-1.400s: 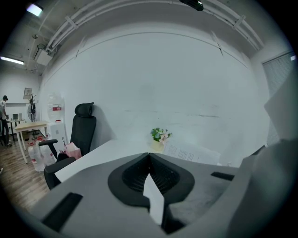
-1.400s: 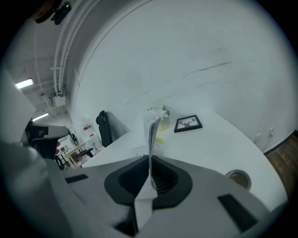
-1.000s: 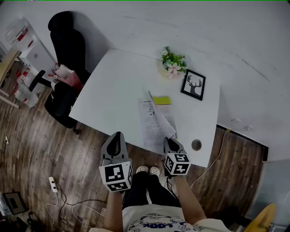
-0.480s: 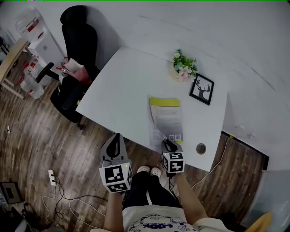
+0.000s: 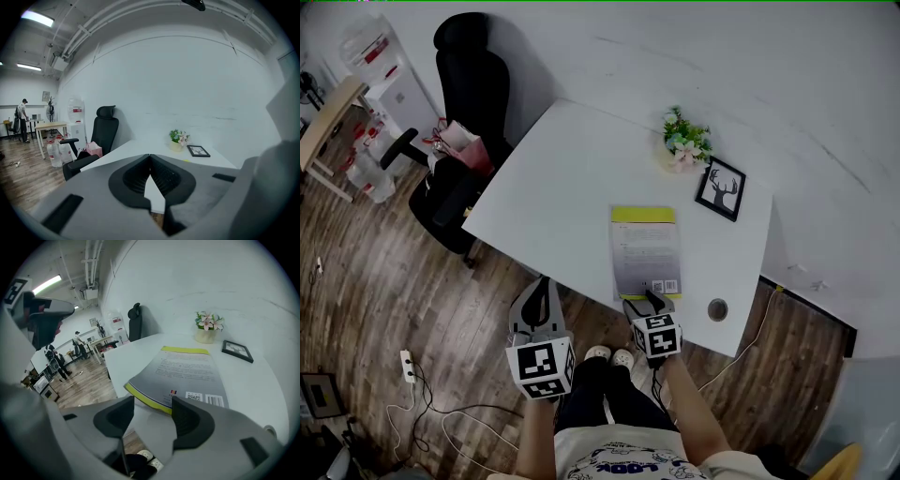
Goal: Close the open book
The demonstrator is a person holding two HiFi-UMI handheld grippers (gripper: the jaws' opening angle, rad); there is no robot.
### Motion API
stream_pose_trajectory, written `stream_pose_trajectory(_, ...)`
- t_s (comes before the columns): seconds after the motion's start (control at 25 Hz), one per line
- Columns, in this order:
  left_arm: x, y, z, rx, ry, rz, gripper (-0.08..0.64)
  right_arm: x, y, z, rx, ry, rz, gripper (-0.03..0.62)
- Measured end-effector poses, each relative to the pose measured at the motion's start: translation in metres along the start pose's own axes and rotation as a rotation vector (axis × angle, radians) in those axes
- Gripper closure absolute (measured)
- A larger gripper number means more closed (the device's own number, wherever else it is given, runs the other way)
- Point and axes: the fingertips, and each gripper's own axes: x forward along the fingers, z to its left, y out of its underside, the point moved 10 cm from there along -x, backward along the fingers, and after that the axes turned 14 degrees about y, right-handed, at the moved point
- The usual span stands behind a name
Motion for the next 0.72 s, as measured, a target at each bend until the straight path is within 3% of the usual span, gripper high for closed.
stream_pose_trajectory(0.28,0.0,-0.009,-0.003,0.012,0.016,-0.026,0.537,-0.024,-0.017,0.002,0.023,-0.023,-0.093,0.337)
stream_pose_trajectory(0.72,0.008,-0.049,-0.012,0.056,0.051,-0.123,0.537,-0.109,-0.112,-0.033,0.133,0.103,-0.49,0.364)
